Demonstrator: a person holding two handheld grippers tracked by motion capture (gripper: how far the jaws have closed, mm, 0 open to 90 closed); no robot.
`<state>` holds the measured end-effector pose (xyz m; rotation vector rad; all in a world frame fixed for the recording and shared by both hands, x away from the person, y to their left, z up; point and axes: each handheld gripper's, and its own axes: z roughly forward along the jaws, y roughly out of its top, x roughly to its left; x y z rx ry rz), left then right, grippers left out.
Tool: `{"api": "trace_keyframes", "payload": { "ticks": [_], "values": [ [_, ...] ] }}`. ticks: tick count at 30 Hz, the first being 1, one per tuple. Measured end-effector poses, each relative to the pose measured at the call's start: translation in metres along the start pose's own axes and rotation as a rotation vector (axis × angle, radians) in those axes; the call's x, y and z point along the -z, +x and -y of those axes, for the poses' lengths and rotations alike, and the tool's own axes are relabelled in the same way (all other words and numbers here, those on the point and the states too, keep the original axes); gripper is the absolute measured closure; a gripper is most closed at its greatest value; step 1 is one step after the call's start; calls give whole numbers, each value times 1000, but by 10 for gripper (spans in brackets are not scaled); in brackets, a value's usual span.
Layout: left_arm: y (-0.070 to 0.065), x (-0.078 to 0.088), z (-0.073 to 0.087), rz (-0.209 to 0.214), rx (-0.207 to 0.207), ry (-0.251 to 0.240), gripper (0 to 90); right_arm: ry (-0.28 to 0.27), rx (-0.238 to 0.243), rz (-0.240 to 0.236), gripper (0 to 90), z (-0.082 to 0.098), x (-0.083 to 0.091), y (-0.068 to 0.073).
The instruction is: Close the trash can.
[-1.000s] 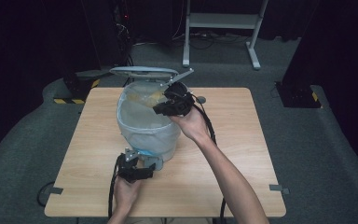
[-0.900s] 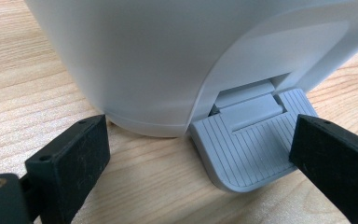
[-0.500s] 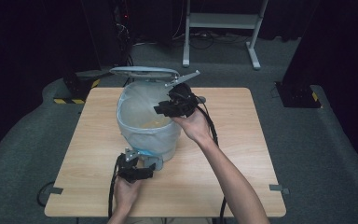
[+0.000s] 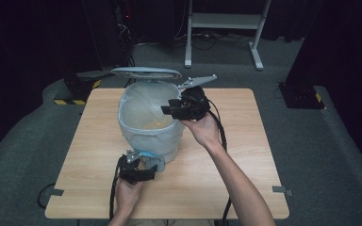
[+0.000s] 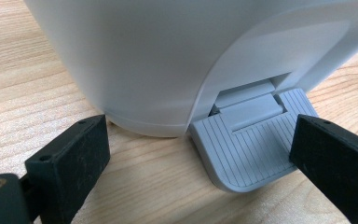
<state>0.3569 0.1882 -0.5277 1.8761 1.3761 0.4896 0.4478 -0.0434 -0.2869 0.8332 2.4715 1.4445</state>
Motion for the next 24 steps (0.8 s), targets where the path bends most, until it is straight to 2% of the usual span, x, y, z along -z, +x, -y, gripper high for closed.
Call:
{"api": "trace_keyframes", "payload": {
  "ticks": [7, 14, 24],
  "values": [
    [0, 0, 0, 1, 2, 0, 52, -23, 5, 4, 574, 3, 7, -1],
    [0, 0, 0, 3, 3, 1, 52, -50, 0, -4, 569, 15, 19, 1],
    [0, 0, 0, 3, 3, 1, 52, -82, 1, 15, 564, 27, 37, 2]
  ]
}}
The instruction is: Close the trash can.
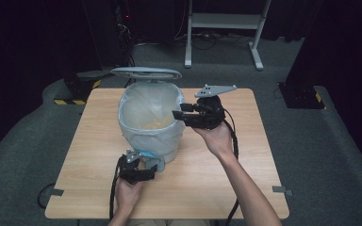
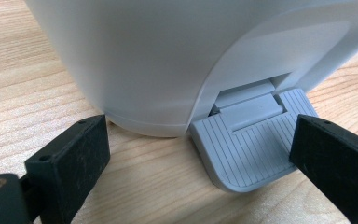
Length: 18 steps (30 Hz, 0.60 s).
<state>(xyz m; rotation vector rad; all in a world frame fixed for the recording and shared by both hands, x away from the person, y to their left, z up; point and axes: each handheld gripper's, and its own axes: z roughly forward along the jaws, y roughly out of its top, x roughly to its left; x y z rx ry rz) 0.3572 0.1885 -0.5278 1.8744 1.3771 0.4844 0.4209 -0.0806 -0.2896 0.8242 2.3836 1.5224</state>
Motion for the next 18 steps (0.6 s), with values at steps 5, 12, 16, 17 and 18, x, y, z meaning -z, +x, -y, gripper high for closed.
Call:
{"api": "trace_keyframes", "payload": {
  "ticks": [5, 12, 16, 17, 18],
  "values": [
    [0, 0, 0, 0, 0, 0, 52, -10, 7, 11, 558, 6, 13, 4],
    [1, 0, 0, 2, -2, 10, 52, -47, -8, 32, 556, 23, 36, 5],
    [1, 0, 0, 4, 0, 11, 51, -69, -25, 38, 554, 36, 49, 7],
    [1, 0, 0, 4, 0, 11, 51, -74, -28, 39, 554, 38, 51, 7],
    [1, 0, 0, 3, -3, 11, 51, -80, -34, 38, 554, 41, 53, 7]
  ]
}}
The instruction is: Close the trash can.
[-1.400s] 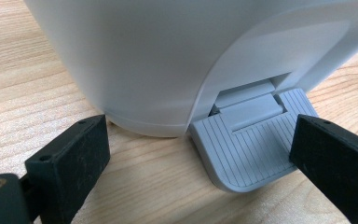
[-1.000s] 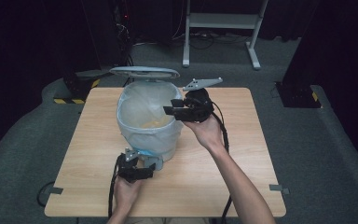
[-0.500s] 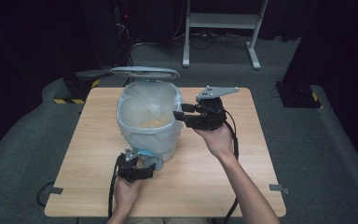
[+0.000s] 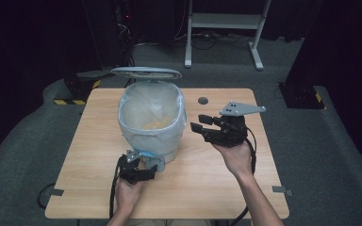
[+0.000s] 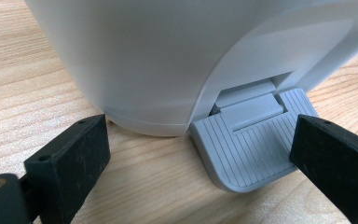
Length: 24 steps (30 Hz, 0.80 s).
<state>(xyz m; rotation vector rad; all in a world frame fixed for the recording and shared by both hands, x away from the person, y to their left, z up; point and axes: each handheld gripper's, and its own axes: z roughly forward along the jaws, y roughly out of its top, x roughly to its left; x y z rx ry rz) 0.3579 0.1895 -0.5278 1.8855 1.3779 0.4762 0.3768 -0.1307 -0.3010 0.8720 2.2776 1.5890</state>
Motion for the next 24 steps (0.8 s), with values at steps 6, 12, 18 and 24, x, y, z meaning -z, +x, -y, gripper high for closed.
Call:
{"api": "trace_keyframes", "payload": {
  "ticks": [6, 12, 18, 24],
  "values": [
    [0, 1, 0, -5, -3, -3, 54, -25, -15, 10, 553, 20, 5, -1],
    [0, 1, 0, -6, -5, -4, 58, -36, -20, 10, 553, 34, 6, 0],
    [0, 1, 0, -6, -4, -5, 58, -34, -10, 22, 553, 45, 7, 2],
    [0, 1, 1, -4, -3, -6, 58, -36, -15, 42, 551, 58, 9, 0]
  ]
}}
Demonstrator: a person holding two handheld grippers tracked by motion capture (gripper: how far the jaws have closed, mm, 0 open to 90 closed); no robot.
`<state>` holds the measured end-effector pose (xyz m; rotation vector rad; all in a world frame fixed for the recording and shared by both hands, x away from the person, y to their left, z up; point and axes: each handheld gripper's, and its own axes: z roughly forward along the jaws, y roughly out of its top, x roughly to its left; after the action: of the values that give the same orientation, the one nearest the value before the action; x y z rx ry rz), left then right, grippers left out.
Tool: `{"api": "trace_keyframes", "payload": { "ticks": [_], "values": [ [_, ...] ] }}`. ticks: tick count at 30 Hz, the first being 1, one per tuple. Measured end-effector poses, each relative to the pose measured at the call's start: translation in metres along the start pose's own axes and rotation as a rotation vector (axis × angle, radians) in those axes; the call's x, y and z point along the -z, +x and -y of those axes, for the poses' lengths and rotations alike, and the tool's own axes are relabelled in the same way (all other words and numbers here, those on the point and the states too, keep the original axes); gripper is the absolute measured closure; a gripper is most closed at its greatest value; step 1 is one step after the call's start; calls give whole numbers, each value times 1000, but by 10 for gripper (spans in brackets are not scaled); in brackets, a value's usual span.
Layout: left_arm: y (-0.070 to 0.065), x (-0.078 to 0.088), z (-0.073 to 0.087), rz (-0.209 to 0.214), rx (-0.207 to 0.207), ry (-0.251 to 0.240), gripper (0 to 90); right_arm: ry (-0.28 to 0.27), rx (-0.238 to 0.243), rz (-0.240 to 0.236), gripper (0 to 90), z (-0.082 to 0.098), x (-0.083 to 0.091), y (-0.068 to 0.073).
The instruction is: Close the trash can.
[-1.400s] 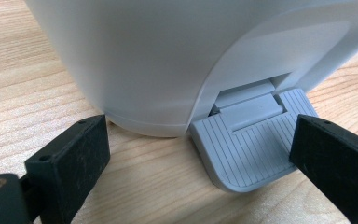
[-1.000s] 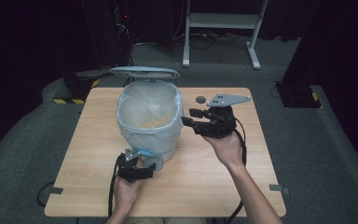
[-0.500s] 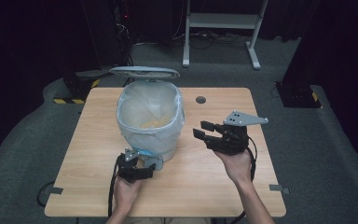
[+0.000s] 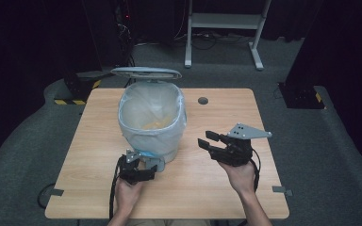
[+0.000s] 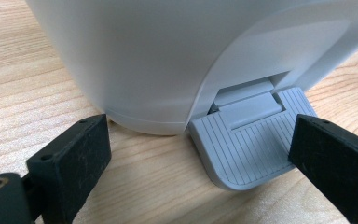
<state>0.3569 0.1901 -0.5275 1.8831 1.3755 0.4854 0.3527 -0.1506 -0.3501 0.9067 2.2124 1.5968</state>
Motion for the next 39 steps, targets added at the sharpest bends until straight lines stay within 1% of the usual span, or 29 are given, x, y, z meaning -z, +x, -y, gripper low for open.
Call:
{"api": "trace_keyframes", "payload": {
  "ticks": [3, 12, 18, 20, 22, 28, 31, 35, 39],
  "values": [
    [0, 0, 0, 0, 0, 0, 58, 3, -19, 11, 550, 9, 2, -4],
    [0, 0, 0, 0, 1, 0, 58, -2, -38, 22, 551, 19, 7, -10],
    [0, 0, 0, 1, 3, 0, 58, 3, -52, 30, 550, 28, 6, -12],
    [-1, 0, 0, 10, 14, 5, 58, 7, -57, 33, 550, 31, 6, -13],
    [-1, 0, 0, 10, 15, 5, 58, 13, -64, 35, 549, 35, 5, -14],
    [0, 0, 0, 8, 11, 2, 58, 32, -72, 27, 545, 46, -4, -13],
    [0, 0, 0, 9, 13, 2, 57, 42, -65, 38, 545, 54, -9, -14],
    [0, 0, 0, 9, 13, 2, 57, 65, -73, 53, 543, 66, -15, -17],
    [0, 0, 0, 10, 14, 1, 57, 80, -97, 64, 543, 80, -20, -22]
  ]
}}
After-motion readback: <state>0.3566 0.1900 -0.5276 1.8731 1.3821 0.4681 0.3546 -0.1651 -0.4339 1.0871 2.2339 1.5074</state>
